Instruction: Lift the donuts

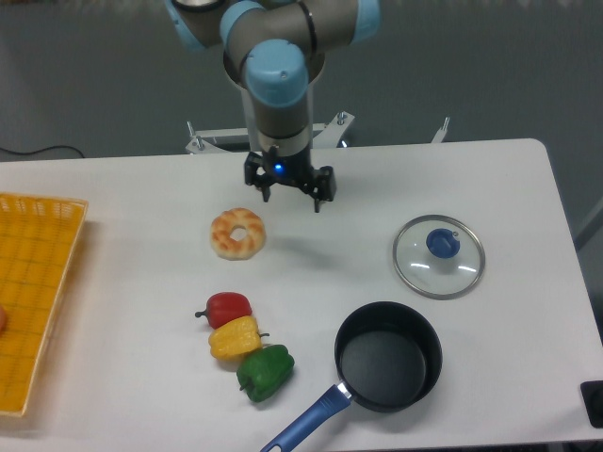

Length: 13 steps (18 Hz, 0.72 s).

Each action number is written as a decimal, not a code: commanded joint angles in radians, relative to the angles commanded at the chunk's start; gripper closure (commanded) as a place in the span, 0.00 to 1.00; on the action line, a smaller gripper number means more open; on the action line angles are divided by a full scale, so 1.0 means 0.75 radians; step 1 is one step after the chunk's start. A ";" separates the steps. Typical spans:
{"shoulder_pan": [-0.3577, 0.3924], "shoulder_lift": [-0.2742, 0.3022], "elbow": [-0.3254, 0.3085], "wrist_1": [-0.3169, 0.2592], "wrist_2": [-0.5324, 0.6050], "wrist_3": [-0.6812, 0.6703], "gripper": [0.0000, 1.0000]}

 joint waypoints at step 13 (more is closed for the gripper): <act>-0.164 -0.141 0.016 0.049 0.019 -0.134 0.00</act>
